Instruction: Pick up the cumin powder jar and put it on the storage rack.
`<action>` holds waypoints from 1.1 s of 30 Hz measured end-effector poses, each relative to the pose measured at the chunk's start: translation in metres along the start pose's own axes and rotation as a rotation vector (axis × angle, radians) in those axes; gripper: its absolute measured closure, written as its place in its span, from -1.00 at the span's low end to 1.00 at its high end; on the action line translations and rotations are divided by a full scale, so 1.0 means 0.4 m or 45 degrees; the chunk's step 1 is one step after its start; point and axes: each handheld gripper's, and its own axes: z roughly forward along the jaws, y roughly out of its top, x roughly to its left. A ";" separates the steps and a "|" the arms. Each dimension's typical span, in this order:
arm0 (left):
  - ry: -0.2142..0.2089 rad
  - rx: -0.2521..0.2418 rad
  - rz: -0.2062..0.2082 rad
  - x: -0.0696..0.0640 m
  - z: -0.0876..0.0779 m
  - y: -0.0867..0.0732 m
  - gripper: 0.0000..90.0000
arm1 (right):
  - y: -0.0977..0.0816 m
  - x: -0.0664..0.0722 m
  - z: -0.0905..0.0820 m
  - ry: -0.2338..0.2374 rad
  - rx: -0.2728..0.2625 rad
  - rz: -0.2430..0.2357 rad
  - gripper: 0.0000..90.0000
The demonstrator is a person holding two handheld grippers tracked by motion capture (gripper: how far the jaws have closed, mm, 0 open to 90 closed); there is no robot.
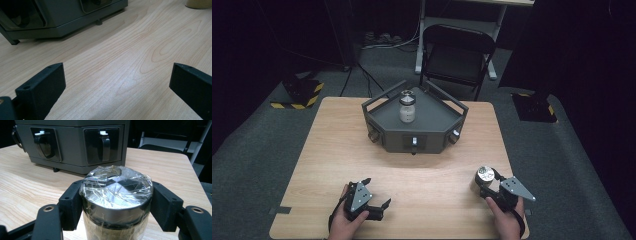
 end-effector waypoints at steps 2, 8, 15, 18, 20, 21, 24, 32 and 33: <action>0.000 0.000 -0.001 0.000 0.000 0.000 -0.98 | 0.002 0.001 -0.002 0.000 0.003 0.001 -0.24; 0.002 -0.001 -0.004 0.000 0.000 0.000 -0.98 | 0.013 0.011 -0.011 0.005 -0.014 -0.023 -0.22; 0.003 -0.004 -0.006 0.000 -0.001 -0.002 -0.98 | 0.037 0.038 -0.019 0.027 -0.041 -0.063 -0.22; 0.002 -0.002 -0.014 0.001 -0.001 -0.001 -0.98 | 0.052 0.052 -0.013 0.032 -0.034 -0.097 -0.22; 0.003 -0.003 -0.022 0.002 0.000 -0.001 -0.98 | 0.059 0.052 -0.008 0.043 -0.034 -0.087 -0.22; 0.001 -0.003 -0.025 0.003 0.000 -0.001 -0.98 | 0.062 0.053 -0.005 0.048 -0.035 -0.082 -0.22; 0.004 -0.005 -0.024 0.002 -0.001 -0.002 -0.98 | 0.074 0.057 0.003 0.056 -0.039 -0.078 -0.22; 0.002 -0.005 -0.002 -0.002 -0.001 -0.002 -0.98 | 0.118 0.068 0.018 0.088 -0.059 -0.083 -0.22; 0.000 -0.006 -0.002 -0.002 -0.001 -0.002 -0.98 | 0.125 0.070 0.020 0.092 -0.062 -0.084 -0.22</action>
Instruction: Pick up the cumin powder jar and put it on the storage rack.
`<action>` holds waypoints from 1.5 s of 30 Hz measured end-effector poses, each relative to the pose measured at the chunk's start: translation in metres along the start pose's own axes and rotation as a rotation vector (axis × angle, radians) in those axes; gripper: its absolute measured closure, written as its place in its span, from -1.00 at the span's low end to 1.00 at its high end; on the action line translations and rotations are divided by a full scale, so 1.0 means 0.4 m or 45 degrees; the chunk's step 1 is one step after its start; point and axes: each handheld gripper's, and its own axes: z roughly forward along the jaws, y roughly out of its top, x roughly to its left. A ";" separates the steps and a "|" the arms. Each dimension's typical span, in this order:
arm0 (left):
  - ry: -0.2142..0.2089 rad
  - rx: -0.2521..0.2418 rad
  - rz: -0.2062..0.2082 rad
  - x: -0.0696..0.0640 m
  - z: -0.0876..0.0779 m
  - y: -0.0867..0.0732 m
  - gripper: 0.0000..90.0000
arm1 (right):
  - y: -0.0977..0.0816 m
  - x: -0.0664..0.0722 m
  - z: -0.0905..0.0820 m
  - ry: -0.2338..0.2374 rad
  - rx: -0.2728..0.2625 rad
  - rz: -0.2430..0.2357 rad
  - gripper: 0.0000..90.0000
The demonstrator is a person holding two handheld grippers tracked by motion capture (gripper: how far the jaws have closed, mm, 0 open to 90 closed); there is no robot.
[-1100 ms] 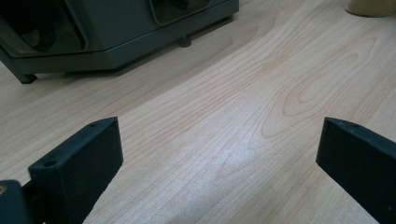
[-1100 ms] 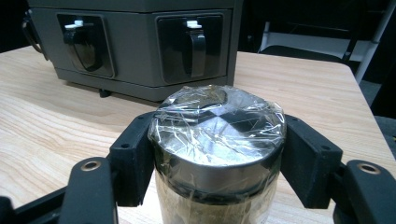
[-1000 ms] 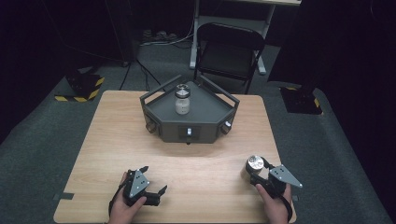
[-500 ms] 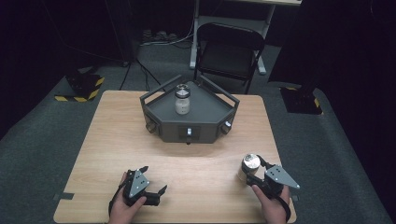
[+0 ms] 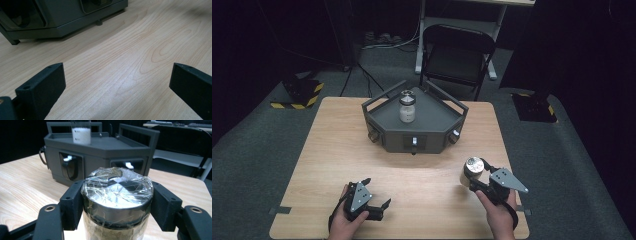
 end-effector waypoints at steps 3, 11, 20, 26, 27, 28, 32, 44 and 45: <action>0.000 0.000 -0.001 0.000 0.000 0.000 -0.98 | 0.020 0.002 0.009 0.014 -0.010 0.000 -0.22; -0.008 0.002 0.001 0.000 0.000 0.001 -0.98 | 0.070 0.005 0.030 0.048 -0.025 -0.005 -0.22; -0.016 0.009 0.009 0.000 0.000 0.003 -0.98 | 0.115 0.009 0.071 0.082 -0.032 -0.019 -0.22; -0.018 0.014 0.018 -0.002 0.001 0.005 -0.98 | 0.140 0.018 0.103 0.100 -0.039 -0.034 -0.22; -0.017 0.011 0.019 -0.002 0.001 0.004 -0.98 | 0.144 0.017 0.109 0.106 -0.041 -0.028 -0.22; -0.019 0.010 0.019 -0.002 0.000 0.003 -0.98 | 0.149 0.015 0.114 0.116 -0.043 -0.022 -0.22; -0.021 0.011 0.022 -0.001 0.001 0.004 -0.98 | 0.167 0.016 0.135 0.134 -0.048 -0.018 -0.22; -0.031 0.005 0.003 0.007 0.000 0.001 -0.98 | 0.239 0.023 0.200 0.158 -0.068 -0.023 -0.22; -0.032 0.005 0.005 0.006 0.000 0.001 -0.98 | 0.245 0.022 0.206 0.160 -0.067 -0.022 -0.22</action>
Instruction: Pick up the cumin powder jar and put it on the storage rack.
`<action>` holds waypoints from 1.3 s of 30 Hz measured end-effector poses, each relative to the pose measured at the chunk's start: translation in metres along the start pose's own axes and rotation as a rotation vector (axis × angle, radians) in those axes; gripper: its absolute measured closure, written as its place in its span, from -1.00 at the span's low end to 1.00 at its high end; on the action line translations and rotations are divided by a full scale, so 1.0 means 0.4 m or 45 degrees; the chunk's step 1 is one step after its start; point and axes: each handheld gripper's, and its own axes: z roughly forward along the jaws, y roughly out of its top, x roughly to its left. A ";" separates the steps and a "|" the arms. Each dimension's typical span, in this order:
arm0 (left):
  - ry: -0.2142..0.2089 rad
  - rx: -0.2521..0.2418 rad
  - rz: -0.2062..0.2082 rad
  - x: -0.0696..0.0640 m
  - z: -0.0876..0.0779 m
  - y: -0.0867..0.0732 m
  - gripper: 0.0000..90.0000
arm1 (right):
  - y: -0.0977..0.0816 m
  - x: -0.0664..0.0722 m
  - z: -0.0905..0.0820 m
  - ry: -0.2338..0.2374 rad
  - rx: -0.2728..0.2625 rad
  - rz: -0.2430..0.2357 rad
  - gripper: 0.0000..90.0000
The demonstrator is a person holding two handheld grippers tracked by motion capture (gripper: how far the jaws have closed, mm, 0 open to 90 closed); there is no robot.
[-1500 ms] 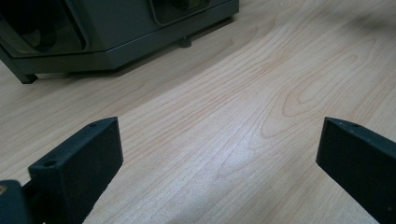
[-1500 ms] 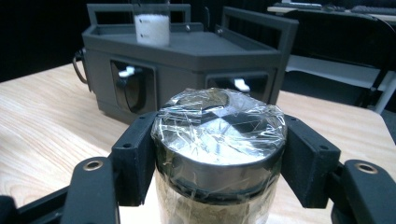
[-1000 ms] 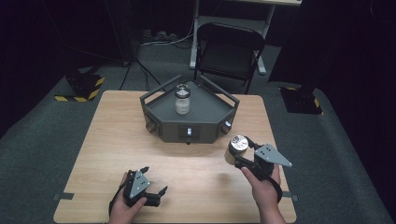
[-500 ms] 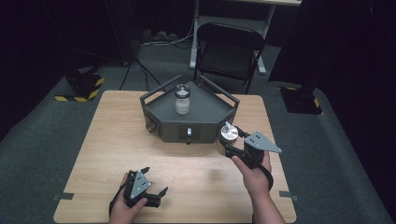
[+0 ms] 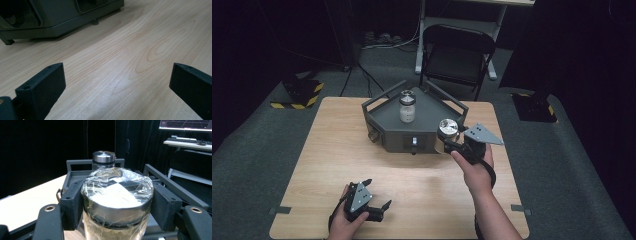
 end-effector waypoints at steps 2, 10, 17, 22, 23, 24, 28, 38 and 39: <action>-0.003 0.007 0.011 -0.001 0.000 0.003 -0.98 | 0.011 -0.003 0.014 0.001 -0.001 0.007 -0.22; -0.008 0.007 0.010 0.000 0.000 0.002 -0.98 | 0.044 -0.013 0.063 -0.010 -0.002 0.006 -0.22; -0.010 0.005 0.010 0.002 0.000 0.002 -0.98 | 0.063 -0.031 0.104 -0.030 -0.003 0.023 -0.22; -0.012 0.004 0.009 0.003 0.000 0.001 -0.98 | 0.077 -0.042 0.129 -0.041 0.002 0.017 -0.22; -0.013 0.003 0.008 0.003 0.000 0.001 -0.98 | 0.079 -0.043 0.134 -0.044 0.003 0.011 -0.22; -0.014 0.002 0.004 0.003 0.000 0.001 -0.98 | 0.081 -0.044 0.137 -0.047 0.004 0.009 -0.22; -0.016 0.002 -0.002 0.005 0.000 0.001 -0.98 | 0.087 -0.050 0.158 -0.059 0.008 0.004 -0.22; -0.026 0.006 -0.005 0.009 0.001 0.002 -0.98 | 0.083 -0.063 0.206 -0.069 0.032 -0.001 -0.22; -0.025 0.007 -0.002 0.009 0.000 0.002 -0.98 | 0.082 -0.065 0.211 -0.069 0.034 0.003 -0.22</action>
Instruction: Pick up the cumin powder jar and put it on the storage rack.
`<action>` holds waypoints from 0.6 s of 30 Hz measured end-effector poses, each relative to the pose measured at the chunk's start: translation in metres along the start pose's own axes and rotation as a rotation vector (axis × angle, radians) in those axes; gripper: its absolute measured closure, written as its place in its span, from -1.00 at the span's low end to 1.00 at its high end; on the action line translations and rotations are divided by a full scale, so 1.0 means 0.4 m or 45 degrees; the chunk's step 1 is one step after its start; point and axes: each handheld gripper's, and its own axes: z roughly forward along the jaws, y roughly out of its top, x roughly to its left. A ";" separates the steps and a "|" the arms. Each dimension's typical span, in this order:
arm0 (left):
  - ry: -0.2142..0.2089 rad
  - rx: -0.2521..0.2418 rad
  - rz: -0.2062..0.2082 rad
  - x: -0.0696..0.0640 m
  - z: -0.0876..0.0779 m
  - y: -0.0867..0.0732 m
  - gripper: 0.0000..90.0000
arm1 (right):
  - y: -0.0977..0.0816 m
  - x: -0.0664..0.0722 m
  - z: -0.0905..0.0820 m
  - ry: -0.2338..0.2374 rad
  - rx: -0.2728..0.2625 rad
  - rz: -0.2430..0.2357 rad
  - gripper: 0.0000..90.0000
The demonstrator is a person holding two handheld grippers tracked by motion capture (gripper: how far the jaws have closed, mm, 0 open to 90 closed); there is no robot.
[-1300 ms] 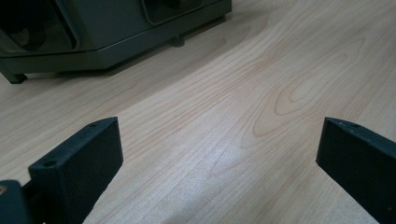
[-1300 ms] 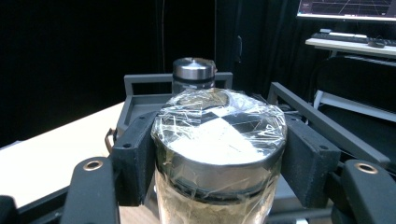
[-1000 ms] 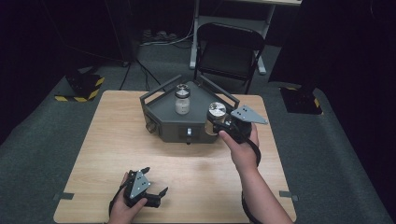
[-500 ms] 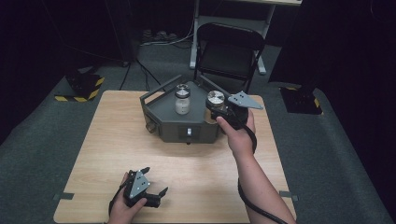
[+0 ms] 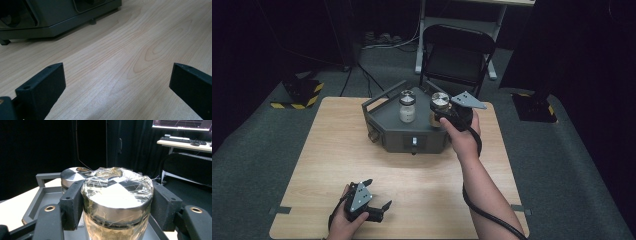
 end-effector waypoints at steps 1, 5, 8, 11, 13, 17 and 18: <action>-0.001 -0.001 -0.001 0.000 0.000 0.000 -0.98 | -0.002 -0.001 0.006 -0.002 0.003 0.001 -0.22; -0.002 -0.001 0.002 0.000 0.000 0.000 -0.98 | -0.004 -0.004 0.027 -0.011 0.024 0.000 -0.22; -0.004 0.001 0.005 0.001 0.000 0.000 -0.98 | -0.007 -0.006 0.040 -0.012 0.035 -0.003 -0.22; -0.004 0.000 0.003 0.001 0.000 0.000 -0.98 | -0.011 -0.008 0.056 -0.011 0.043 -0.014 -0.22; -0.004 -0.001 -0.001 0.001 0.000 0.000 -0.98 | -0.011 -0.007 0.065 -0.014 0.050 -0.017 -0.22; -0.005 -0.002 -0.003 0.002 0.000 -0.001 -0.98 | -0.012 -0.007 0.077 -0.012 0.050 -0.020 -0.22; -0.006 -0.002 -0.004 0.002 0.000 -0.001 -0.98 | -0.012 -0.005 0.080 -0.012 0.052 -0.019 -0.22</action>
